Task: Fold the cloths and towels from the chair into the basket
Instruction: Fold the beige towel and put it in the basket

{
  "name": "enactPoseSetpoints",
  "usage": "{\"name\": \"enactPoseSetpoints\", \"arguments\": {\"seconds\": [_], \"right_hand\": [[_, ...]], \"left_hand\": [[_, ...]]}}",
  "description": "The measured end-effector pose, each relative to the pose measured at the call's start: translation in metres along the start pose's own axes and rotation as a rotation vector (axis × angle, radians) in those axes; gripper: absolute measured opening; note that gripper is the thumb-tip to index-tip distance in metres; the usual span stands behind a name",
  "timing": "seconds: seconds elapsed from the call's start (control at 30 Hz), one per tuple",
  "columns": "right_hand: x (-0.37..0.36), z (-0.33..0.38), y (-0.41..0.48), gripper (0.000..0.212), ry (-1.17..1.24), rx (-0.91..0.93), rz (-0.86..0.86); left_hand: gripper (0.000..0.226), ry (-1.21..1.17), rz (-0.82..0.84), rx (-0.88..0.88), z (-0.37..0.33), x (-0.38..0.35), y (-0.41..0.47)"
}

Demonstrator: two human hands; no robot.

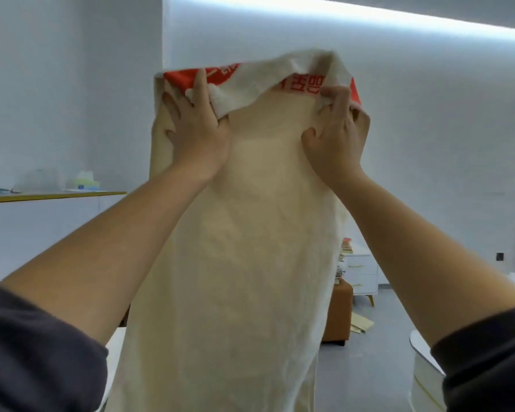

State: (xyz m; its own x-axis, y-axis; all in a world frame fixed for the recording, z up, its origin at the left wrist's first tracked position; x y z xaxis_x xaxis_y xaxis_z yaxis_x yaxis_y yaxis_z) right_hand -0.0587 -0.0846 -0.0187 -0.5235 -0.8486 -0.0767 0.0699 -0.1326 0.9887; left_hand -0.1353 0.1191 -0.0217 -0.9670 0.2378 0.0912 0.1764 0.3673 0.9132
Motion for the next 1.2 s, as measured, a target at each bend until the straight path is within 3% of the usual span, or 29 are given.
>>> {"name": "enactPoseSetpoints", "arguments": {"seconds": [0.3,0.53,0.7,0.83,1.03,1.2], "right_hand": [[-0.083,-0.094,-0.103,0.054,-0.031,-0.254,0.343],[-0.111,-0.133,-0.171,0.038,0.215,-0.507,0.484],[-0.096,-0.160,-0.247,0.006,0.368,-0.921,0.423],[-0.068,-0.165,-0.338,0.005,0.458,-1.283,0.412],[-0.013,-0.149,-0.429,0.010,0.402,-1.387,0.449],[0.028,-0.134,-0.488,0.026,0.352,-1.411,0.523]], "left_hand": [[0.061,0.265,0.394,0.109,0.121,-0.115,-0.070],[0.050,0.052,0.479,0.310,0.190,-0.152,-0.115],[0.023,0.074,0.493,0.442,0.237,-0.133,-0.172],[0.023,0.124,0.568,0.434,0.260,-0.103,-0.236],[0.029,0.096,0.540,0.470,0.272,-0.048,-0.323],[0.031,0.217,0.642,0.216,0.277,-0.017,-0.388]]}}
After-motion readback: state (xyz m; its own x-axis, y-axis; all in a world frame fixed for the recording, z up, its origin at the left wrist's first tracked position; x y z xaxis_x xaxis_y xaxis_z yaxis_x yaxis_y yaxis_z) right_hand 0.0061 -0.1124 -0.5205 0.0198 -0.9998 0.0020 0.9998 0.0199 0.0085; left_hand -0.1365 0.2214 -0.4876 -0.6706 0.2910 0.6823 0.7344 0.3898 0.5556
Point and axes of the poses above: each hand's wrist, its own y-axis towards the middle knuckle, its own x-axis out of the back of the hand, z = x × y, the point moved 8 cm from there along y, towards the middle knuckle, and after that the axes turned 3 degrees about -z, right-handed, at the moved point
